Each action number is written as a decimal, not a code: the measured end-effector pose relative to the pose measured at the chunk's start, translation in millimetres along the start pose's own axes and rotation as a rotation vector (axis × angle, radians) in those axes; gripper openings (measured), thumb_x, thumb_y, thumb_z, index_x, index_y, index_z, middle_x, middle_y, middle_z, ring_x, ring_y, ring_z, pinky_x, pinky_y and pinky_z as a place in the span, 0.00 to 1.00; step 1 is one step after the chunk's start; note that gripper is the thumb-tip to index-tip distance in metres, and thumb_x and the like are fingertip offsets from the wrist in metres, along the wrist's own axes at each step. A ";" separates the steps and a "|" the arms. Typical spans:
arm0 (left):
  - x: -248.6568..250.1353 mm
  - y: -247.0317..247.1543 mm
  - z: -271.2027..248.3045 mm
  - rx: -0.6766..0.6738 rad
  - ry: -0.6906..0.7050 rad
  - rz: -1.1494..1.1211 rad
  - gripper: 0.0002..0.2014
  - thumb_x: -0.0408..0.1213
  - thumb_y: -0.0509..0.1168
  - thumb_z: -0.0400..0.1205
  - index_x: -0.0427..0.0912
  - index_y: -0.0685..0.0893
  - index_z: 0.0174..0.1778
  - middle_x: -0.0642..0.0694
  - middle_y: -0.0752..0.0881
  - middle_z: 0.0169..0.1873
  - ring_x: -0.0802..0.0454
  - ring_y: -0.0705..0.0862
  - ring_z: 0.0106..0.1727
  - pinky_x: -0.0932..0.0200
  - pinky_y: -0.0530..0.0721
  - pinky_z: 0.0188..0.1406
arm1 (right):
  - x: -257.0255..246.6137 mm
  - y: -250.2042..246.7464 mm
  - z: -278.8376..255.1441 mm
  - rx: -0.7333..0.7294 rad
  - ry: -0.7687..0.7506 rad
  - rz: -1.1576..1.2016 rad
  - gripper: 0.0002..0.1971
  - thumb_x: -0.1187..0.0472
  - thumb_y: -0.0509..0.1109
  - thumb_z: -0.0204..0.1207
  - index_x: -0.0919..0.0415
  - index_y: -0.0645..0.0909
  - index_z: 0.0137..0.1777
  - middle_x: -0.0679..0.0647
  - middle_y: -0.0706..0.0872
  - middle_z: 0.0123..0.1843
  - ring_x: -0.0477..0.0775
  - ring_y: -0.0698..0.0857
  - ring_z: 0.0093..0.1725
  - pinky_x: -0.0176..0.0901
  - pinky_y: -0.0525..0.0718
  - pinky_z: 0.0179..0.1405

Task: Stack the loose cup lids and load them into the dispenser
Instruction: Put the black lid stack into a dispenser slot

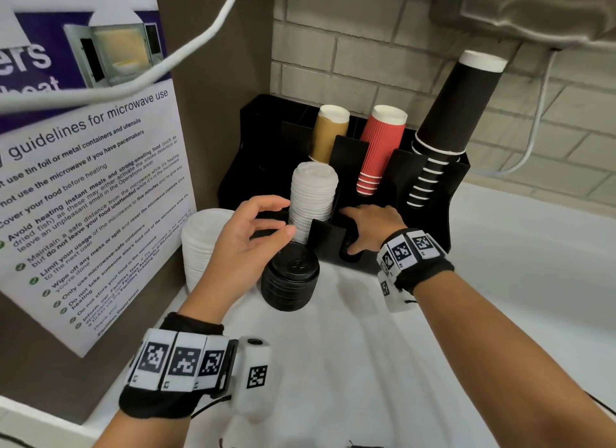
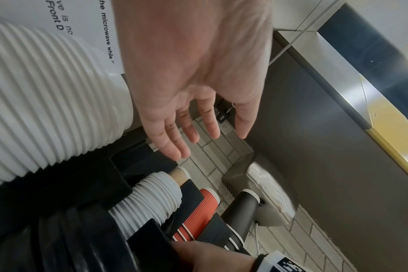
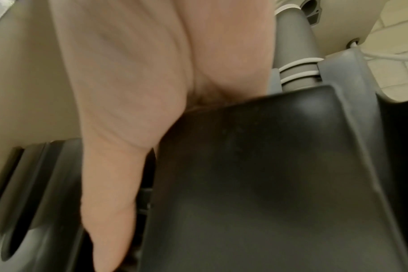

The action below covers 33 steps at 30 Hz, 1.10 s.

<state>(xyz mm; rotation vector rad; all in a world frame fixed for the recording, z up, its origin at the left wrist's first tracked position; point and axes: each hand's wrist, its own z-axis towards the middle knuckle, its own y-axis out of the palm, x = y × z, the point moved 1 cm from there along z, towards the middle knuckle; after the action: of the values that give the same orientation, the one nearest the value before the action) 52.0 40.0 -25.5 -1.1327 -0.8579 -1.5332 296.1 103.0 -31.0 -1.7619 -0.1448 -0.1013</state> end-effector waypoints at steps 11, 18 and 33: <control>5.3 -6.6 0.9 0.050 -0.001 0.003 0.14 0.34 0.71 0.80 0.54 0.82 0.59 0.49 0.83 0.62 0.64 0.85 0.51 0.67 0.82 0.53 | -23.3 -20.3 -37.9 0.548 -0.135 0.772 0.19 0.64 0.75 0.71 0.62 0.79 0.63 0.59 0.81 0.57 0.53 0.80 0.54 0.45 0.80 0.53; 7.7 -5.6 0.9 0.048 0.015 -0.010 0.14 0.31 0.69 0.81 0.52 0.82 0.59 0.51 0.83 0.59 0.66 0.85 0.49 0.70 0.82 0.49 | -88.2 15.8 -41.7 -0.047 -0.277 0.694 0.54 0.40 0.82 0.60 0.48 0.57 0.83 0.54 0.71 0.75 0.55 0.70 0.74 0.53 0.75 0.72; 5.5 -7.8 -0.4 0.059 0.027 -0.006 0.14 0.35 0.72 0.79 0.51 0.82 0.60 0.42 0.83 0.61 0.61 0.85 0.55 0.70 0.81 0.52 | -75.6 13.2 -45.4 0.194 -0.201 0.947 0.40 0.50 0.84 0.61 0.50 0.71 0.72 0.50 0.80 0.63 0.50 0.80 0.63 0.40 0.80 0.61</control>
<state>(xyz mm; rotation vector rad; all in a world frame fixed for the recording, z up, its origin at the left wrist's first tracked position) 44.0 39.9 -20.3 -1.0651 -0.8831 -1.5151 224.0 52.9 -46.2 -1.4859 0.5216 0.7493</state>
